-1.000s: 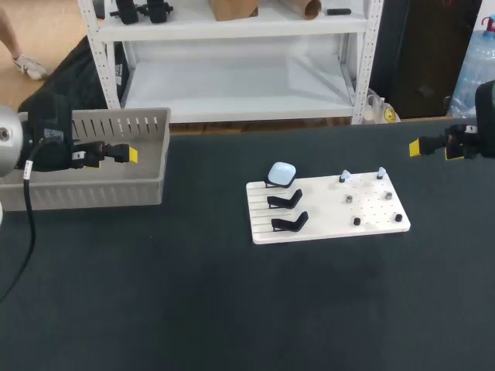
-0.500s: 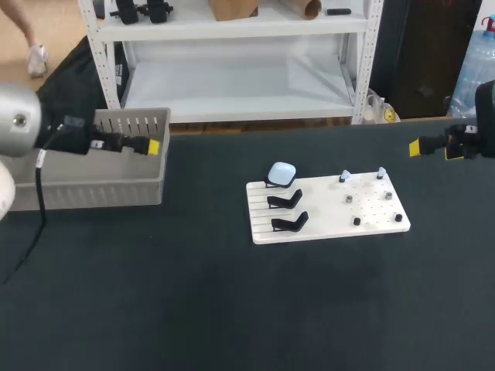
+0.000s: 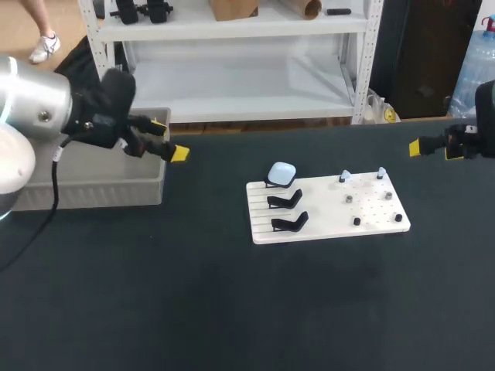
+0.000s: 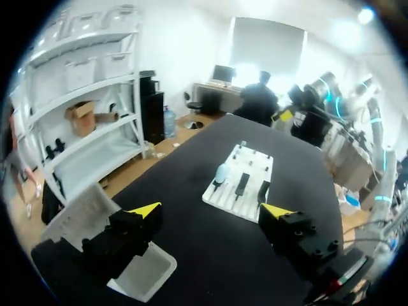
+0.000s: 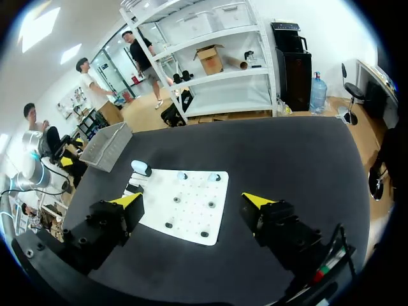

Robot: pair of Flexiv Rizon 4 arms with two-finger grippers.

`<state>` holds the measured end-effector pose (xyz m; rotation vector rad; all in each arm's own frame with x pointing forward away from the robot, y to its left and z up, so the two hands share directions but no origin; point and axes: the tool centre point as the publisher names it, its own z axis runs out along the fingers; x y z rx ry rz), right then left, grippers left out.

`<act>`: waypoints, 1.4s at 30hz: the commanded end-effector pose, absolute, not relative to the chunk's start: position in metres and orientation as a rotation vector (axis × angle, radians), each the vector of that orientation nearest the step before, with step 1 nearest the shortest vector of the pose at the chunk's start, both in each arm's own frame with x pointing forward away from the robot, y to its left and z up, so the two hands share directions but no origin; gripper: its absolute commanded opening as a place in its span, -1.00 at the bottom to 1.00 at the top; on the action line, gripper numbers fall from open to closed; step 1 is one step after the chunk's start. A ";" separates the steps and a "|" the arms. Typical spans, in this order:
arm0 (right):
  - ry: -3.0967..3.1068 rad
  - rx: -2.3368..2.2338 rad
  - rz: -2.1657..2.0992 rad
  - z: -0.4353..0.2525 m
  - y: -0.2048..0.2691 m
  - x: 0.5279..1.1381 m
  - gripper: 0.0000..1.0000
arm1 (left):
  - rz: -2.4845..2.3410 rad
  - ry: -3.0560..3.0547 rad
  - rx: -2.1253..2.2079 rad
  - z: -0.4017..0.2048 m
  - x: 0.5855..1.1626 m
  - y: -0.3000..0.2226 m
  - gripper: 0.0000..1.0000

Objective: Pick up each earbud case from the left stands, insert the matching earbuds, close the lid, and place the case in the box.

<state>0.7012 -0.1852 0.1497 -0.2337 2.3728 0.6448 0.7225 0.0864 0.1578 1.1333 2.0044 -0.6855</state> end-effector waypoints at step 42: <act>2.373 -0.236 0.647 0.150 -0.186 0.701 1.00 | -0.920 1.661 1.539 0.054 0.766 -0.035 0.11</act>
